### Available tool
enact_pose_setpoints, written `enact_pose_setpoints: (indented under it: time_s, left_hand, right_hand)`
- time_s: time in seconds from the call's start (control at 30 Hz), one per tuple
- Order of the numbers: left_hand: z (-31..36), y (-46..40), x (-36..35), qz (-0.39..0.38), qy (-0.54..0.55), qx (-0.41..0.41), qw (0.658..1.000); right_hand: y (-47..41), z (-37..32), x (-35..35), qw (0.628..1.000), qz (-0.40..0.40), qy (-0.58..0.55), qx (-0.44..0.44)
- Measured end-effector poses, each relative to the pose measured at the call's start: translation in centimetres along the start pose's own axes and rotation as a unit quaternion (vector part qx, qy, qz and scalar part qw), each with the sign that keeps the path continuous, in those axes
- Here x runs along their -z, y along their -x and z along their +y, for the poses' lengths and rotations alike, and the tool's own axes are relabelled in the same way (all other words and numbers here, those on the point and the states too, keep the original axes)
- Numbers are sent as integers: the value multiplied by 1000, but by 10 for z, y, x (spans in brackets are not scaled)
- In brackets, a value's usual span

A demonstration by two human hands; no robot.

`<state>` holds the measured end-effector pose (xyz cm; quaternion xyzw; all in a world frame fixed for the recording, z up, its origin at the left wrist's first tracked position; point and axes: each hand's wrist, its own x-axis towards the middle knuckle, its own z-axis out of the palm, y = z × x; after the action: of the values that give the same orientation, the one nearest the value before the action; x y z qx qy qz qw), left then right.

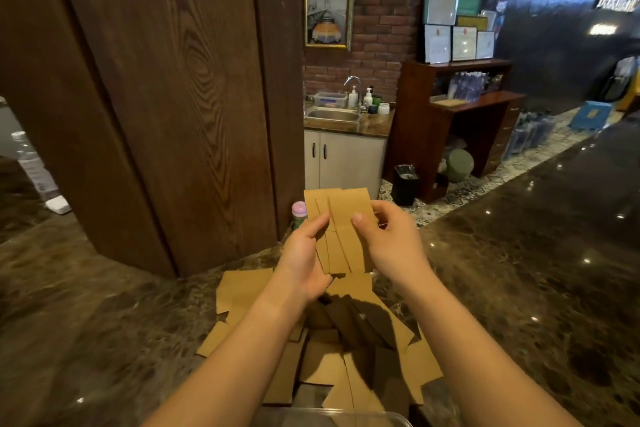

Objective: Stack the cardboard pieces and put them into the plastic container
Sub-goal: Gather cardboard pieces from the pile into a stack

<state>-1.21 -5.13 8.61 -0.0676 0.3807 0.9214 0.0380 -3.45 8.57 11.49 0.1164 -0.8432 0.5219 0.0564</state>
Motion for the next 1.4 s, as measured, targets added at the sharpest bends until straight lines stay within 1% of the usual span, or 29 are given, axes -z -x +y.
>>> enact_pose_setpoints:
  time_s: [0.07,0.17,0.37,0.53,0.6,0.63,0.7,0.77,0.87,0.93,1.0,1.1,1.17,1.23,1.33,1.4]
  left_hand:
    - [4,3,1,10,-8,-19,1000]
    - [10,5,-1,28,-20,-52,998]
    - [11,2,-3,85,-32,-92,992]
    - [7,0,-7,141,-117,-146,972]
    - [7,-1,-11,158,-123,-129,971]
    - [7,0,-12,158,-110,-105,976]
    - [8,1,-15,124,-70,-43,989]
    - [6,3,-15,75,-58,-11,995]
    - [1,3,-15,30,-45,7,999]
    - [-3,2,-14,30,-19,14,999]
    - [-6,-1,-12,41,-11,3,999]
    - [-7,-3,-7,35,10,-33,999]
    - [-7,-2,-4,17,15,-51,998]
    - [-7,-2,-5,-6,18,-64,998]
    - [-9,-2,-12,-22,23,-76,997]
    - [-11,-2,-16,-16,30,-81,996]
  right_hand:
    - [-2,-3,3,995,17,-84,-51]
    - [-4,-4,7,975,15,-190,-112]
    - [-4,-5,9,961,-10,-242,-134]
    - [-2,-6,8,949,-31,-277,-150]
    - [-2,-6,8,949,-24,-277,-146]
    - [-2,-7,8,950,-19,-276,-145]
    - [-1,-9,7,948,-13,-283,-144]
    - [0,-11,5,946,-19,-289,-147]
    - [0,-14,-1,951,-33,-272,-145]
    - [1,-16,-5,950,-45,-268,-152]
    - [2,-15,-6,947,-42,-277,-157]
    - [-1,-12,-2,956,6,-265,-125]
    - [-2,-10,2,973,50,-215,-67]
    - [-2,-10,3,987,73,-141,-5]
    - [1,-11,-4,994,54,-61,73]
    - [1,-10,-13,995,32,-13,92]
